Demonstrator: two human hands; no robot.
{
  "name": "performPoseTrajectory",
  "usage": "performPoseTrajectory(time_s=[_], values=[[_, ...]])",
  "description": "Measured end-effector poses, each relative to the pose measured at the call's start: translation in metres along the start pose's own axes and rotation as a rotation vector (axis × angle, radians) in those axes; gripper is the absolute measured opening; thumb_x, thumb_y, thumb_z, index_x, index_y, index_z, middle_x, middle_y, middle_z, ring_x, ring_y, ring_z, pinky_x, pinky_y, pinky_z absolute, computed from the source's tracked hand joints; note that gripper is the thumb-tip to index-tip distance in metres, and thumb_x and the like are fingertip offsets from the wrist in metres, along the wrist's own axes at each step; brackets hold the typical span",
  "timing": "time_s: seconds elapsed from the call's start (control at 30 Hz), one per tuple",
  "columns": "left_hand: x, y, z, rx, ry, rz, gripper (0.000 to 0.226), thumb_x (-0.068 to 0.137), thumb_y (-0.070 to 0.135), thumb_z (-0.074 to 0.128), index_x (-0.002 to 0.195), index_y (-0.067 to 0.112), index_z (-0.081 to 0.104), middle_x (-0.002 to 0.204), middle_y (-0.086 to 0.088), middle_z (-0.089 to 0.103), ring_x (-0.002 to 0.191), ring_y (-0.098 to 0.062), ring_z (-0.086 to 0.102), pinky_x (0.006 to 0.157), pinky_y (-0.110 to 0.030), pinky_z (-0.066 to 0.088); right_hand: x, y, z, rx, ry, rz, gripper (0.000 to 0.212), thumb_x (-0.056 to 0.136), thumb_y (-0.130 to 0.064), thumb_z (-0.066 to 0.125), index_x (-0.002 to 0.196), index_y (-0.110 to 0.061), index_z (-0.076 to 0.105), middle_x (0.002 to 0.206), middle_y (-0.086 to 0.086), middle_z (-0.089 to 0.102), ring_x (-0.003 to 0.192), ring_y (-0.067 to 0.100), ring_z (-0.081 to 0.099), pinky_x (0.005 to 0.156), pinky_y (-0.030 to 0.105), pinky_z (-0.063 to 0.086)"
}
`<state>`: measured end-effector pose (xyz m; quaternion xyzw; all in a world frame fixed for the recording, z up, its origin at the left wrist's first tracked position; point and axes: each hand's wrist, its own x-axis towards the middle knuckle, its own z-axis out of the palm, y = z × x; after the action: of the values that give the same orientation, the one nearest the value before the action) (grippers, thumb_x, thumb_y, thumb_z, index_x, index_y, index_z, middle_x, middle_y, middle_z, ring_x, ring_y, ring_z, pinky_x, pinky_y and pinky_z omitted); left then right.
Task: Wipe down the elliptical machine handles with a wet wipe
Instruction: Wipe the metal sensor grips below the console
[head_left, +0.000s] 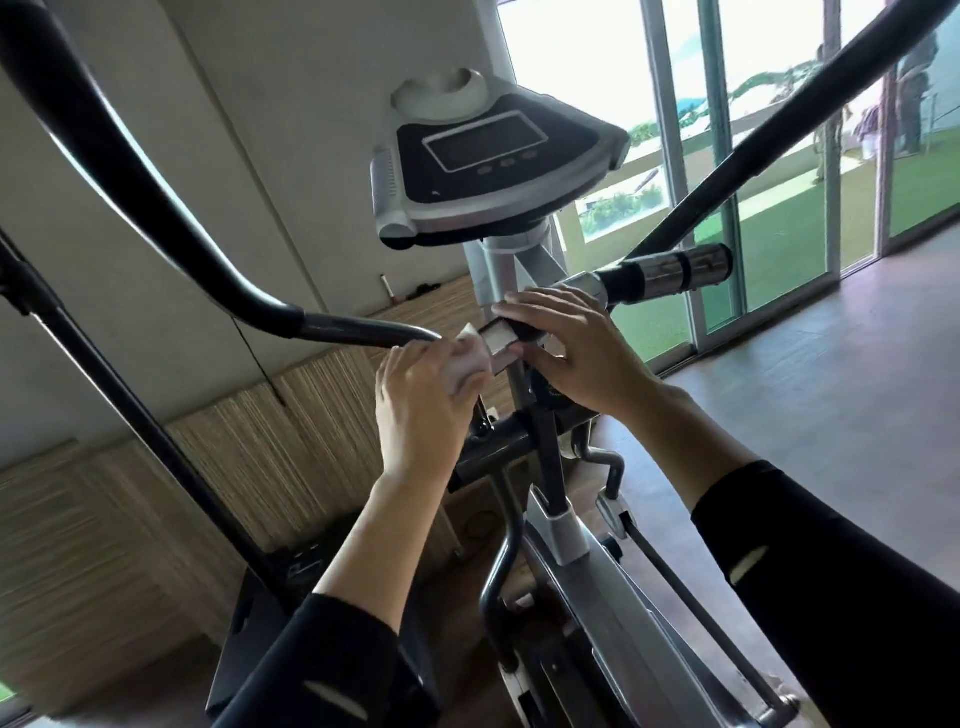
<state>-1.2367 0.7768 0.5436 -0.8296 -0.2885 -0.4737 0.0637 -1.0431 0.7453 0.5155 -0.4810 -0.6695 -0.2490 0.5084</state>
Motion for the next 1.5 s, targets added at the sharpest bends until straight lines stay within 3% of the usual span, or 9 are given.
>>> performPoseTrajectory(time_s=[0.2,0.37,0.53,0.8,1.13,1.27,1.33,1.43,1.5], values=[[-0.006,-0.003,-0.011,-0.034,-0.041,0.025,0.033,0.087,0.036,0.064,0.107,0.011,0.070,0.107,-0.004,0.067,0.103,-0.021,0.061,0.092,-0.046,0.052,-0.008,0.017,-0.016,-0.045,-0.034,0.116,0.044,0.090,-0.029,0.058,0.134,-0.023,0.054,0.144,0.007,0.048,0.142,0.031,0.030,0.112,0.061,0.025],[0.001,0.008,-0.009,-0.053,-0.025,-0.033,0.027,0.077,0.014,0.078,0.103,0.009,0.071,0.101,-0.005,0.068,0.098,-0.022,0.063,0.089,-0.047,0.054,-0.004,0.023,-0.018,-0.010,-0.071,0.105,0.042,0.091,-0.031,0.055,0.132,-0.022,0.056,0.140,0.007,0.053,0.139,0.032,0.036,0.109,0.060,0.031],[0.018,0.029,0.008,-0.058,-0.078,-0.087,0.031,0.075,0.025,0.079,0.103,0.014,0.071,0.100,-0.004,0.069,0.096,-0.022,0.061,0.089,-0.047,0.051,-0.005,0.028,-0.014,0.010,-0.013,0.059,0.040,0.090,-0.015,0.063,0.129,-0.018,0.058,0.132,0.006,0.058,0.133,0.030,0.043,0.108,0.056,0.034],[-0.003,0.015,0.013,0.162,0.144,0.023,0.029,0.067,0.024,0.084,0.091,0.011,0.073,0.088,-0.002,0.070,0.093,-0.020,0.051,0.086,-0.036,0.040,-0.006,0.030,-0.012,-0.023,-0.004,0.068,0.041,0.088,-0.016,0.064,0.129,-0.018,0.060,0.134,0.006,0.057,0.133,0.030,0.043,0.110,0.053,0.032],[0.006,0.013,0.006,0.106,-0.005,-0.089,0.030,0.078,0.037,0.076,0.102,0.021,0.073,0.098,0.005,0.073,0.097,-0.021,0.064,0.094,-0.040,0.042,-0.007,0.030,-0.010,0.005,-0.001,0.079,0.039,0.090,-0.023,0.059,0.128,-0.018,0.061,0.133,0.005,0.057,0.133,0.030,0.043,0.110,0.052,0.032],[0.038,0.021,0.007,-0.159,-0.212,-0.205,0.029,0.084,0.045,0.069,0.108,0.029,0.071,0.083,0.008,0.074,0.063,-0.013,0.065,0.068,-0.039,0.058,-0.007,0.027,-0.008,0.012,0.013,0.095,0.036,0.091,-0.024,0.057,0.125,-0.017,0.063,0.130,0.004,0.060,0.131,0.030,0.044,0.110,0.052,0.031],[0.049,0.017,0.005,-0.162,-0.294,-0.250,0.029,0.081,0.052,0.069,0.106,0.038,0.071,0.081,0.011,0.074,0.063,-0.008,0.064,0.074,-0.037,0.057,-0.006,0.027,-0.010,0.005,0.022,0.077,0.034,0.092,-0.023,0.056,0.124,-0.015,0.064,0.128,0.004,0.060,0.130,0.029,0.046,0.111,0.051,0.031],[0.044,0.000,-0.009,-0.151,-0.337,-0.258,0.033,0.072,0.070,0.063,0.099,0.051,0.067,0.083,0.019,0.071,0.079,-0.008,0.066,0.089,-0.049,0.052,-0.005,0.023,-0.011,0.008,0.037,0.094,0.033,0.093,-0.024,0.056,0.123,-0.014,0.064,0.127,0.003,0.061,0.129,0.028,0.047,0.113,0.048,0.030],[0.034,-0.011,-0.018,-0.186,-0.331,-0.265,0.025,0.075,0.063,0.067,0.096,0.050,0.068,0.088,0.022,0.070,0.089,-0.001,0.065,0.096,-0.043,0.050,-0.003,0.018,-0.011,0.018,0.042,0.116,0.034,0.093,-0.028,0.055,0.122,-0.014,0.065,0.126,0.005,0.062,0.128,0.028,0.048,0.112,0.046,0.031]])
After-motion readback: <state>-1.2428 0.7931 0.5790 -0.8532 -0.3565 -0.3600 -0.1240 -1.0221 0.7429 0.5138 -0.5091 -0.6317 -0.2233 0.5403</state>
